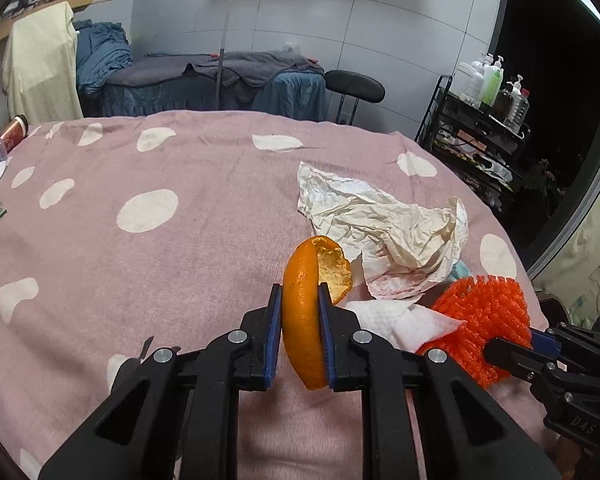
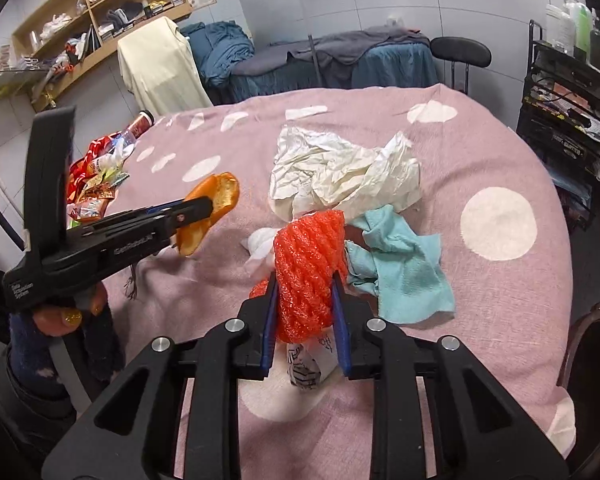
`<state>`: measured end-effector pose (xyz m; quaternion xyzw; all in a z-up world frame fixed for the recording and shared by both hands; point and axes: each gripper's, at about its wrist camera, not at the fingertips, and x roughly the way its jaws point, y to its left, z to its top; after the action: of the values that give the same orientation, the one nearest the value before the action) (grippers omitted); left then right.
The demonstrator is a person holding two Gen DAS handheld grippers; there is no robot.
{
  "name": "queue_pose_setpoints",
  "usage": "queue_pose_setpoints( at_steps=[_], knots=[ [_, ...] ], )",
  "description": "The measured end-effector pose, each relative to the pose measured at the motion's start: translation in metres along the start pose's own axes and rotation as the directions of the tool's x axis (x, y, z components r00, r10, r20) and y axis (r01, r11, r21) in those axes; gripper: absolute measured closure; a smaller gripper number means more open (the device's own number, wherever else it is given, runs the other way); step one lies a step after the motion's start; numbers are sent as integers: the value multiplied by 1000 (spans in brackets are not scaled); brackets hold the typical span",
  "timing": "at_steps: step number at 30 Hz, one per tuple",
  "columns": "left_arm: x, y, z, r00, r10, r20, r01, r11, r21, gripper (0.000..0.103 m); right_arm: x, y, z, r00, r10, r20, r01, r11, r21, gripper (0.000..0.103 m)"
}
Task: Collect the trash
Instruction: 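Grasp the orange peel with the left gripper while the right grasps the orange foam net, then carry the orange foam net over the bin and open the right gripper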
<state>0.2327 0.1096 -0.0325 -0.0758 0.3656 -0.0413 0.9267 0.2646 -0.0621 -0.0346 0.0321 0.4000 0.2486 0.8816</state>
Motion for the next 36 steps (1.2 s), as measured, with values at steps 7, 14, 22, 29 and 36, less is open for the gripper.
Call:
queue_pose_setpoints(
  at_steps=[7, 14, 22, 29, 36],
  knots=[
    [-37, -6, -12, 998, -12, 56, 13, 1000, -15, 86, -34, -5, -12, 999, -4, 50, 2, 1000, 23, 78],
    [-58, -28, -22, 995, -43, 88, 44, 999, 0, 86, -75, -16, -30, 990, -69, 119, 66, 997, 34, 78],
    [-79, -64, -33, 987, -112, 119, 108, 993, 38, 85, -119, -43, -47, 979, -101, 177, 83, 991, 110, 78],
    [-87, -101, -40, 977, -176, 119, 167, 982, 87, 85, -151, -65, -66, 967, -149, 209, 114, 978, 172, 78],
    [-90, -139, -50, 966, -238, 101, 222, 964, 144, 85, -175, -92, -89, 954, -206, 220, 151, 959, 241, 78]
  ],
)
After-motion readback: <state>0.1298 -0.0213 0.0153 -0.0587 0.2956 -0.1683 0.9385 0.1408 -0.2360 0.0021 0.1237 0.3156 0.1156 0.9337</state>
